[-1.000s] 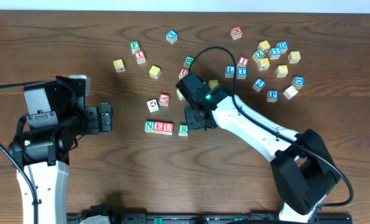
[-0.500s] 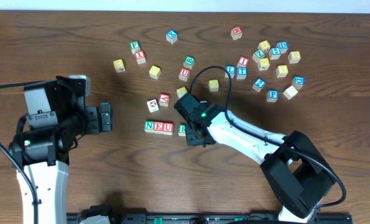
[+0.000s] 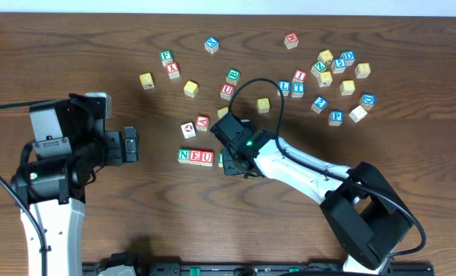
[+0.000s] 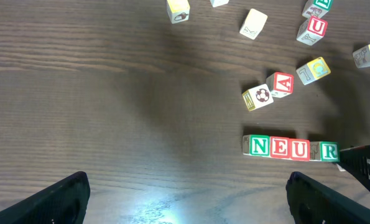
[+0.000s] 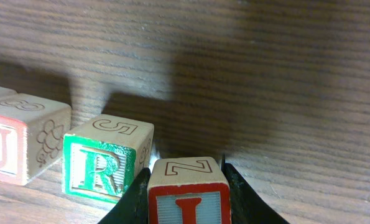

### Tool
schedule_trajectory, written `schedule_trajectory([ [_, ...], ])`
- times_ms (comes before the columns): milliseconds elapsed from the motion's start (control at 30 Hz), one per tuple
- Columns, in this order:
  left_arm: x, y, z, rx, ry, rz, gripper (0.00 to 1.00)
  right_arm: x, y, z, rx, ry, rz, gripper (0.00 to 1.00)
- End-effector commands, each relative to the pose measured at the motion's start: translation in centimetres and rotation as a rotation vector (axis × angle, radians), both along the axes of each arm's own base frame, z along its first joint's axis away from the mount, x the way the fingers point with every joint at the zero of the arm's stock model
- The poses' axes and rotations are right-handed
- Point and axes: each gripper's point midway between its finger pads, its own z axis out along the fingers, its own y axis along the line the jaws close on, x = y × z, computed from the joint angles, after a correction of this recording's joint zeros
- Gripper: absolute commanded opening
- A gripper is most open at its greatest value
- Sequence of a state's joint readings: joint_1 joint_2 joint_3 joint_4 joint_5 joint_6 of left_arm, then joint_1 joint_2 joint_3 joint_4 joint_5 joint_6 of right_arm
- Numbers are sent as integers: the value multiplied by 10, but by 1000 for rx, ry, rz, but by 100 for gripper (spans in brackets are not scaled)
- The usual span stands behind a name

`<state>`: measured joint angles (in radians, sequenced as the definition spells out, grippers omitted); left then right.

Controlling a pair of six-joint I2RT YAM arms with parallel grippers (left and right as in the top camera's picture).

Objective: Spell out NEURIPS

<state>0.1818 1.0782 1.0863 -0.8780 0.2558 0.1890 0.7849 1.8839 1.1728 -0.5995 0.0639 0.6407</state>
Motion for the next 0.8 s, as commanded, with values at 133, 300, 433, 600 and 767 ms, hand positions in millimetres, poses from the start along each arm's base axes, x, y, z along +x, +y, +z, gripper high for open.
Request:
schedule_trajectory([
  [133, 2, 2, 6, 15, -16, -8, 99, 2, 4, 2, 10, -21, -11, 4],
  [300, 2, 2, 6, 15, -16, -8, 99, 2, 4, 2, 13, -24, -11, 5],
  [433, 2, 2, 6, 15, -16, -8, 99, 3, 5, 3, 16, -26, -10, 5],
  [600, 2, 2, 6, 15, -16, -8, 99, 3, 5, 3, 17, -27, -11, 4],
  [767, 2, 2, 6, 15, -16, -8, 99, 4, 6, 3, 19, -29, -12, 2],
])
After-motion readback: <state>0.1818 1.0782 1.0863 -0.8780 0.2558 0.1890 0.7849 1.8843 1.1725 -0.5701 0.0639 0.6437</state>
